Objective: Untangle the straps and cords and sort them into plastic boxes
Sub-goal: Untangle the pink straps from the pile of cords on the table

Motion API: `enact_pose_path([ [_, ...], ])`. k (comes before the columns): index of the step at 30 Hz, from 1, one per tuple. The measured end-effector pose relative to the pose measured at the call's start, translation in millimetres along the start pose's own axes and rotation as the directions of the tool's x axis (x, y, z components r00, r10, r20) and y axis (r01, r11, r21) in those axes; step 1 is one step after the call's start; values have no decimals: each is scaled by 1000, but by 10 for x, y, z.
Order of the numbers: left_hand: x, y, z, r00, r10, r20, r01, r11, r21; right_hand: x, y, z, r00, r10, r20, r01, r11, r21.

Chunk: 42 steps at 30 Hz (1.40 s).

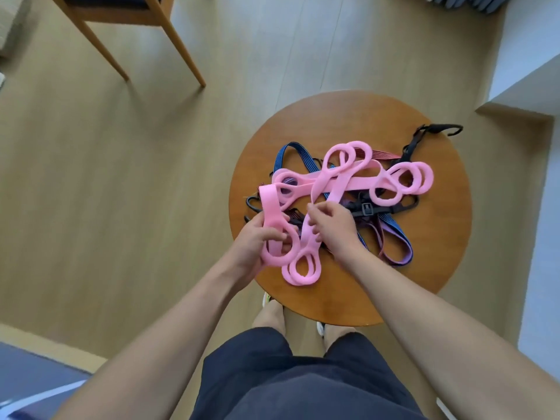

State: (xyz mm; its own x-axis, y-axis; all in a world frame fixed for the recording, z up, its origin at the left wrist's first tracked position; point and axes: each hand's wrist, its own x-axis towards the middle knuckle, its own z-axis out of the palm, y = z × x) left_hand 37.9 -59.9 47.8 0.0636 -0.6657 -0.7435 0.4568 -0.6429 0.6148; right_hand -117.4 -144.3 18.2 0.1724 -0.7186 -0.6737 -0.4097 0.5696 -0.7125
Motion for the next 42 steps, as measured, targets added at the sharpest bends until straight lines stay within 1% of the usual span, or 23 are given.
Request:
enact_pose_path([
  [1,14,43,-7,1000,12,7,-12,999,-38,-132,-48,47,994,-55,98,50,997,51],
  [2,28,85,-9,999,29,17,-28,998,-60,-251,-68,76,982,-90,168,82,995,54],
  [3,40,130,-17,999,44,25,-43,997,-64,-337,-73,103,973,-113,202,113,994,10],
  [4,50,178,-30,998,48,32,-46,997,-65,-382,-72,137,972,-125,200,139,988,-60],
  [6,83,247,-47,999,28,34,-26,997,-76,-395,-99,170,987,-102,124,120,982,-145],
  [9,144,378,-47,999,22,44,-18,996,-85,-348,-173,199,996,-48,75,58,989,-136],
  [12,214,479,-54,1000,12,19,-11,995,-98,-346,-158,164,995,-53,84,64,989,-135],
  [14,262,521,-71,999,22,25,-19,994,-106,-361,-112,132,991,-81,102,100,976,-194],
  [17,319,528,-57,996,44,77,-41,998,-41,-375,15,137,991,-92,93,111,968,-226],
  [20,373,466,-19,998,22,66,-20,999,-30,-342,130,136,992,-83,94,106,959,-265],
  [21,389,438,-18,999,8,54,-5,999,-52,-304,149,111,992,-60,111,87,964,-251],
  [22,402,405,-24,999,-6,44,10,997,-81,-243,167,78,995,-30,96,50,976,-212],
  [23,414,371,-34,999,-17,36,21,994,-105,-152,185,42,1000,10,28,-6,989,-150],
  [24,421,340,-47,999,-26,25,29,993,-113,-38,203,4,994,60,-87,-69,993,-98],
  [25,423,315,-62,999,-32,11,33,994,-104,94,216,-37,972,114,-206,-134,987,-86],
  [26,420,297,-72,999,-33,-1,33,996,-87,228,232,-74,944,165,-285,-201,974,-103],
  [27,411,286,-75,999,-32,-8,32,997,-65,343,235,-93,926,224,-305,-266,958,-104],
  [29,385,279,-70,999,-30,-16,30,1000,0,486,231,-71,910,337,-240,-357,933,-44],
  [31,360,280,-58,999,-33,-9,34,997,76,529,255,-48,904,363,-227,-378,925,-26],
  [34,339,272,-29,999,-50,-21,54,971,231,391,245,-75,927,278,-250,-294,956,-25],
  [37,299,301,60,1000,4,-8,-1,914,407,117,168,-234,964,168,-208,-173,985,-7],
  [40,244,376,212,998,49,40,-62,869,490,-139,-15,-472,986,64,-155,-58,997,45],
  [42,190,463,339,995,66,78,-97,848,520,-274,-186,-621,989,-12,-148,16,1000,26],
])
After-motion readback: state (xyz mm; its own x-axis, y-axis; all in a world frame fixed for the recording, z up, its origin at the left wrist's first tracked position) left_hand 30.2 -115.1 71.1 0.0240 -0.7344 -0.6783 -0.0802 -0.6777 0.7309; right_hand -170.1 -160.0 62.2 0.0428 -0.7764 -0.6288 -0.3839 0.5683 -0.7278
